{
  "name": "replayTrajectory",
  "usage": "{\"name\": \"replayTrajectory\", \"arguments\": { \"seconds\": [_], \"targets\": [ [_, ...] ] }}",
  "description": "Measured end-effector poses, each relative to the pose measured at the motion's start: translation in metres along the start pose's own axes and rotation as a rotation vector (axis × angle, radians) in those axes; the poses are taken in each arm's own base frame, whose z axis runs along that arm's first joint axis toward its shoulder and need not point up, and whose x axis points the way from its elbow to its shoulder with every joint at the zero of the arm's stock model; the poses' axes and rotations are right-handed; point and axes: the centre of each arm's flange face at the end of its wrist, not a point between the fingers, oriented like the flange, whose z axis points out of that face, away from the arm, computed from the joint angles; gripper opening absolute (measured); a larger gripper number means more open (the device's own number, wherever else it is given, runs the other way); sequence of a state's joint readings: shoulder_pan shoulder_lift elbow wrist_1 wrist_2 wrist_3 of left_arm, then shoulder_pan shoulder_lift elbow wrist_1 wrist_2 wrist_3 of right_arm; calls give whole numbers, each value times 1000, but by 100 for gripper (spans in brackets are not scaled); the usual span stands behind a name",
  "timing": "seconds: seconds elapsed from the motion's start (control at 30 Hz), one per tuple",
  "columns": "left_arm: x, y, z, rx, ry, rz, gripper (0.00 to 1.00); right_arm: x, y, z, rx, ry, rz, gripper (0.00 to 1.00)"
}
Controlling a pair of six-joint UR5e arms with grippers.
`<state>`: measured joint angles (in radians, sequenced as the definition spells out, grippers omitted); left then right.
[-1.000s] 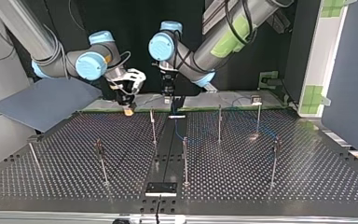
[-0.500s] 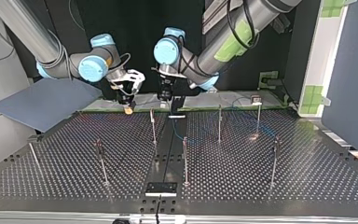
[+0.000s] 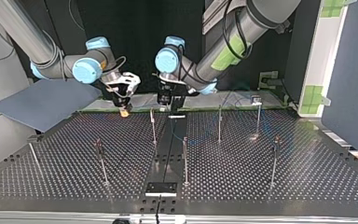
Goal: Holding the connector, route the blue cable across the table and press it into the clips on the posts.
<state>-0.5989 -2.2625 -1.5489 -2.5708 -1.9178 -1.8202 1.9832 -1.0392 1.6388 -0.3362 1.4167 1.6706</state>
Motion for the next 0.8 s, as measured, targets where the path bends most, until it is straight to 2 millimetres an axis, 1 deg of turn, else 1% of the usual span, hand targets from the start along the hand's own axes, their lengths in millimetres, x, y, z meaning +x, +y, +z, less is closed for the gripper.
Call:
{"name": "replayTrajectory", "arguments": {
  "seconds": [0.27, 0.5, 0.67, 0.8],
  "targets": [
    [-6, 7, 10, 11, -8, -13, 0, 1, 9, 2, -7, 7, 10, 0],
    [-14, 14, 24, 20, -18, -20, 0, 2, 18, 3, -19, 14, 14, 0],
    [-20, 28, 40, 2, -22, -13, 0, 4, 24, 5, -20, 25, 15, 0],
    [-34, 43, 55, -14, -33, -9, 0, 2, 28, 9, -13, 30, 16, 0]
  ]
}}
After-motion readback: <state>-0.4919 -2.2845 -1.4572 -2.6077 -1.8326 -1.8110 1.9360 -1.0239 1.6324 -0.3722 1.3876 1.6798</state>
